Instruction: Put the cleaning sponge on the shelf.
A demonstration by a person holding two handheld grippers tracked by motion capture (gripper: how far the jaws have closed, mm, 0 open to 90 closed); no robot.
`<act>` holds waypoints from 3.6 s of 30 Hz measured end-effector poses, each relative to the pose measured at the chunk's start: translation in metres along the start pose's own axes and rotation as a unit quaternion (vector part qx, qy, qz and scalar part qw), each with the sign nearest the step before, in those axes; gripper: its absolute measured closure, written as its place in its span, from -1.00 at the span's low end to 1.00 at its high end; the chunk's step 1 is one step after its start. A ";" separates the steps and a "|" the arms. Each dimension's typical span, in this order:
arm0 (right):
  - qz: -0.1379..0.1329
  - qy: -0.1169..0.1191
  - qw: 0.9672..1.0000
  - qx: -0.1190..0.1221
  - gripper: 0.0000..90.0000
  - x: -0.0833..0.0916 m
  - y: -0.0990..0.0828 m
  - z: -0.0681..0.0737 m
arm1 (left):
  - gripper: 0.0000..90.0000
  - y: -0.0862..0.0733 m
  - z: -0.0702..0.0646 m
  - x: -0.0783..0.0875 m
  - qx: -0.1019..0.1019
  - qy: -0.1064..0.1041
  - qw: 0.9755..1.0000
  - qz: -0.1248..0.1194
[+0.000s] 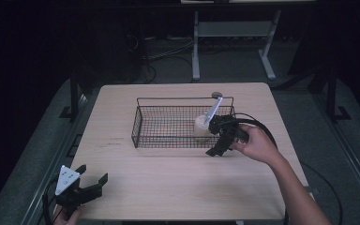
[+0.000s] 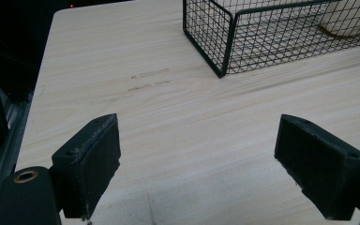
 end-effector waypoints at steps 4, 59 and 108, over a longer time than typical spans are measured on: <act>0.000 -0.002 1.000 0.000 -0.65 -0.001 -0.005 0.004 | -0.69 0.000 0.000 0.000 0.001 0.000 1.000 0.000; -0.047 0.012 0.998 -0.040 -0.65 -0.024 -0.098 0.054 | -0.69 -0.002 0.000 -0.002 0.001 0.000 1.000 0.007; -0.126 -0.058 0.981 -0.134 -0.69 -0.007 -0.179 0.089 | -0.69 -0.004 -0.008 -0.010 -0.012 -0.014 1.000 0.018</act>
Point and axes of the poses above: each handheld gripper's, and its own axes: x roughly backward along the jaws, y roughly out of its top, z roughly to its left, the point moved 6 cm from there along -x, roughly forward along the jaws, and after that the axes turned 4 degrees about -z, right-handed, at the moved point
